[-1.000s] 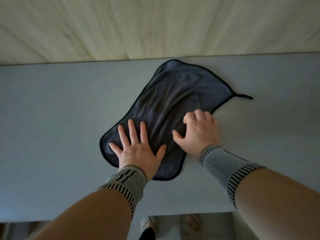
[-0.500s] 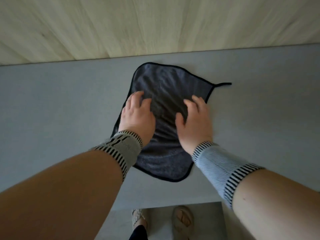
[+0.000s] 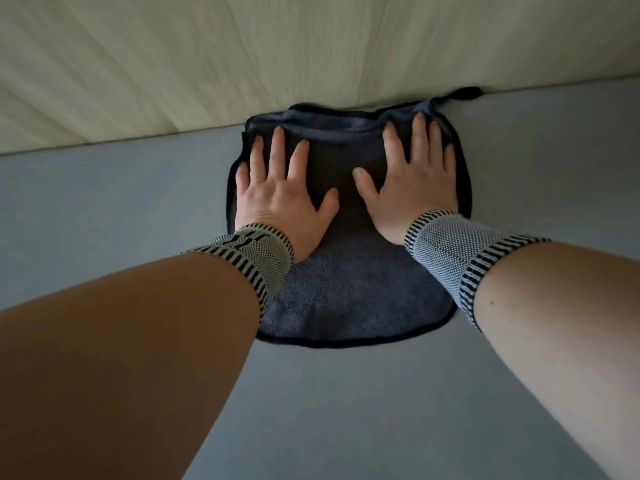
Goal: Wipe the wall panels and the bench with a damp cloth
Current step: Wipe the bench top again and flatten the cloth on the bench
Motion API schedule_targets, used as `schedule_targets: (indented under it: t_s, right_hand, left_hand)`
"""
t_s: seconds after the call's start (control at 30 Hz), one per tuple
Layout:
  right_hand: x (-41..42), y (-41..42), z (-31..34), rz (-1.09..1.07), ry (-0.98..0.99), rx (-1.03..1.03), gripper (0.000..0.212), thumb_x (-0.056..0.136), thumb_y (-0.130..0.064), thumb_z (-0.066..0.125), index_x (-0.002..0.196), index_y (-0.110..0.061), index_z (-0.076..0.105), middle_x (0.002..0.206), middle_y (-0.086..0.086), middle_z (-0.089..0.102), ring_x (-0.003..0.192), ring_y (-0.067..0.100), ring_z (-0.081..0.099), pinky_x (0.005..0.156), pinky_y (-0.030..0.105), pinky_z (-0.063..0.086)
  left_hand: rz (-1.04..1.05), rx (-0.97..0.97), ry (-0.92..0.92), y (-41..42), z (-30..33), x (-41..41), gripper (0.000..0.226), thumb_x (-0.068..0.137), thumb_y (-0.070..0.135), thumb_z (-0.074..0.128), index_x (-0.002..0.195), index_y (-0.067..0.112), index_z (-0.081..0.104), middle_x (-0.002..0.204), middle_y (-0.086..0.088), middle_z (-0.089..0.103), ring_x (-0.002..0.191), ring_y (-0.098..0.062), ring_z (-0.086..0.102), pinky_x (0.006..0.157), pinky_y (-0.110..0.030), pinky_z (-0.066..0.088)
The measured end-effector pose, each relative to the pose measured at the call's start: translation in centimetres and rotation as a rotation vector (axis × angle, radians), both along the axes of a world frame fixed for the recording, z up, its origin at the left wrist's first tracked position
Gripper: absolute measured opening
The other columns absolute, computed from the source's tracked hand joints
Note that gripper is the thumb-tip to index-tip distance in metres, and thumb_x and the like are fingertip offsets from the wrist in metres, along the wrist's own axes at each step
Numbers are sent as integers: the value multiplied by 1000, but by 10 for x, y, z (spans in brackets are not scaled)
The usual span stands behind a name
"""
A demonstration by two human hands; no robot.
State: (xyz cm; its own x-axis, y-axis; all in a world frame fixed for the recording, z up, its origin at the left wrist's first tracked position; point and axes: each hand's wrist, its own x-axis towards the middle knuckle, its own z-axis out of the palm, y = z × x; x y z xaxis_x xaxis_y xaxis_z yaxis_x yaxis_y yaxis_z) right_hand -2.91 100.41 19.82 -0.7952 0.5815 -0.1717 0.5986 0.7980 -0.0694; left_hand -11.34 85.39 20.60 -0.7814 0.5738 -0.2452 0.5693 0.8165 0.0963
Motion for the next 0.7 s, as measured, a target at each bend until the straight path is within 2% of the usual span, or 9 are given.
schedule_targets:
  t_s: [0.2,0.37,0.57,0.7]
  right_hand:
    - [-10,9,-3,32,39,11,77,92,-63,27,155,-21,12,162,16,-1,149,31,-1,120,47,2]
    - [-6,9,3,31,25,-28,75,94,-64,24,155,-24,7,162,14,-6,149,30,-6,121,47,-2]
    - [41,-20,7,58,-27,-65,79,90,-70,21,155,-29,-1,162,16,-11,149,30,-9,120,48,-4]
    - [80,-47,11,116,-46,-86,78,87,-72,20,153,-38,-4,161,18,-13,149,32,-11,120,50,-3]
  left_hand:
    - [-24,9,56,7,-7,-6,84,90,66,26,157,20,5,165,-9,-8,152,-31,-5,121,-50,5]
    - [4,-19,22,7,-2,-2,81,94,65,25,157,23,-2,165,-6,-14,151,-29,-9,122,-50,-1]
    - [66,-22,-31,-24,0,43,78,95,64,20,157,25,-7,164,-4,-18,151,-28,-15,121,-51,-6]
    - [94,-38,-47,-52,3,84,79,95,65,20,157,25,-10,163,-4,-21,150,-28,-17,121,-51,-6]
